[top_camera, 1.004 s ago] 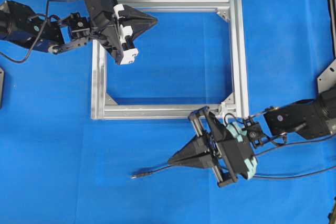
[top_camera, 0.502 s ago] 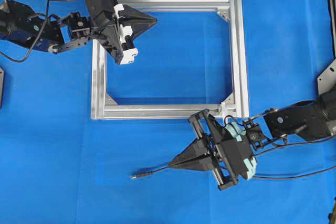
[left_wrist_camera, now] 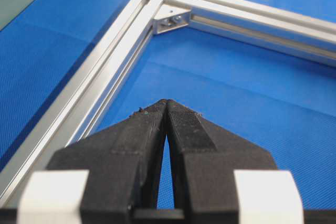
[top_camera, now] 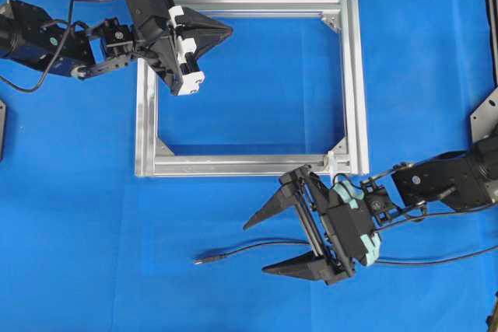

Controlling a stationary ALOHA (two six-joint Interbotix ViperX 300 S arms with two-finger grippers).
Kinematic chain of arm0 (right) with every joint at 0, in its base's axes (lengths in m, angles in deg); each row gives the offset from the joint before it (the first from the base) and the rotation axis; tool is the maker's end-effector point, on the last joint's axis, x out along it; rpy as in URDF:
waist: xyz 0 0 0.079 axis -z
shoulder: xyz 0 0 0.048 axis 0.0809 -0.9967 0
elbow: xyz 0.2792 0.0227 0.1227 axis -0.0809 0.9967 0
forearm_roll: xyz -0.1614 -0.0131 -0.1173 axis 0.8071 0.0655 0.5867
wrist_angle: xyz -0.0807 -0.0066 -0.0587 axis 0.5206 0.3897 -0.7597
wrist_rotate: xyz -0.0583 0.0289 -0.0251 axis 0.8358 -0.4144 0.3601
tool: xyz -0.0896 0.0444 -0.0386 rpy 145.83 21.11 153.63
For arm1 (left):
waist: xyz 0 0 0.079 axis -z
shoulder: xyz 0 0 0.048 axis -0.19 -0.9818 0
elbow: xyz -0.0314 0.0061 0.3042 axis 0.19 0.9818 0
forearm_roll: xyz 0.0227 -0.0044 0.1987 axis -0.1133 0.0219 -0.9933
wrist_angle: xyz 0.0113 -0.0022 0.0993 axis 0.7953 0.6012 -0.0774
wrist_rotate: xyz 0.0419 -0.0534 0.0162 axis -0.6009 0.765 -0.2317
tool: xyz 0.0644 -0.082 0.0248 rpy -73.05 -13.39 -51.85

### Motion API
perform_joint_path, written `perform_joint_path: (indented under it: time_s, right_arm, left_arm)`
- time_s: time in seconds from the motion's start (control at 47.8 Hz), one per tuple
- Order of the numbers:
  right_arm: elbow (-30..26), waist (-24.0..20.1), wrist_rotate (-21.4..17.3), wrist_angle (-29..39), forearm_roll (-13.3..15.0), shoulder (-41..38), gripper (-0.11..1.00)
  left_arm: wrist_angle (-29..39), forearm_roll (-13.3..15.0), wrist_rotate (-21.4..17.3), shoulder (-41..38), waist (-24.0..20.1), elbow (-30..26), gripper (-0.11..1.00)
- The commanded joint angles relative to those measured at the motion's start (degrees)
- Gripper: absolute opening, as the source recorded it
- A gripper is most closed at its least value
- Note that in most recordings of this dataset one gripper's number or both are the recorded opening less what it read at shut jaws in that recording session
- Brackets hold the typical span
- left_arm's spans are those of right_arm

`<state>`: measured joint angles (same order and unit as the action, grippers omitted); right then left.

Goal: Insert the wire through the string loop located on the right side.
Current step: 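Open the right gripper and lower it over the black USB cable end, then close the right gripper on the cable just behind the USB plug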

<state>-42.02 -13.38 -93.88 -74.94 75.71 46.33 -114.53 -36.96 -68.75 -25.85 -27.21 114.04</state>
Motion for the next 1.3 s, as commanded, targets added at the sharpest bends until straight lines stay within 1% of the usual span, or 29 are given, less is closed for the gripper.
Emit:
perform_joint_path:
  time_s: [0.0, 0.042, 0.167, 0.335, 0.418, 0.502, 0.606, 0.815, 0.92, 0.962, 1.004, 1.15, 1.234, 1.275]
  right_arm:
    - [-1.1, -0.3, -0.1, -0.3, -0.9, 0.4, 0.92]
    - [-1.5, -0.2, -0.1, -0.4, -1.6, -0.4, 0.92]
    - [-2.8, -0.5, -0.2, -0.8, -2.5, -3.7, 0.92]
    - [-6.3, -1.2, -0.3, -0.8, -3.9, -9.1, 0.92]
    - [-7.7, -1.3, -0.7, -0.6, -4.3, -11.7, 0.92]
    - [-8.9, -1.3, -1.9, -0.5, -4.8, -14.1, 0.92]
    - [-9.4, -1.3, -2.5, -0.5, -4.8, -15.3, 0.92]
    - [-9.2, -1.4, -2.5, -0.7, -4.9, -15.2, 0.91]
    - [-9.2, -1.4, -2.5, -0.5, -4.8, -15.1, 0.87]
    - [-9.4, -1.5, -2.5, -0.4, -4.9, -15.2, 0.82]
    - [-9.4, -1.5, -2.3, -0.1, -4.9, -15.2, 0.74]
    - [-9.3, -1.3, -1.8, 0.8, -4.7, -15.2, 0.29]
    - [-9.2, -1.3, -1.8, 0.8, -4.7, -15.2, 0.09]
    - [-9.2, -1.4, -1.8, 0.8, -4.7, -15.2, 0.03]
  left_arm:
    - [-0.4, -0.2, 0.0, 1.8, -0.2, -0.9, 0.00]
    - [-0.4, -0.2, 0.0, 1.8, -0.1, -0.9, 0.00]
    - [-0.4, -0.2, 0.0, 1.8, -0.2, -0.9, 0.00]
    - [-0.4, -0.2, 0.0, 1.8, -0.2, -0.8, 0.00]
    - [-0.4, -0.2, 0.0, 1.9, -0.1, -0.7, 0.00]
    - [-0.3, -0.2, 0.0, 1.9, -0.1, -0.6, 0.00]
    - [-0.3, -0.2, 0.0, 1.9, -0.2, -0.6, 0.00]
    - [-0.3, -0.2, 0.0, 1.9, -0.2, -0.6, 0.00]
    - [-0.4, -0.2, -0.1, 1.8, -0.1, -0.6, 0.00]
    - [-0.4, -0.2, 0.0, 1.9, -0.2, -0.6, 0.00]
    - [-0.3, -0.2, 0.0, 1.9, -0.1, -0.6, 0.00]
    - [-0.4, -0.2, 0.0, 1.9, -0.2, -0.5, 0.00]
    - [-0.3, -0.2, 0.0, 1.9, -0.2, -0.5, 0.00]
    - [-0.3, -0.2, 0.0, 1.9, -0.1, -0.5, 0.00]
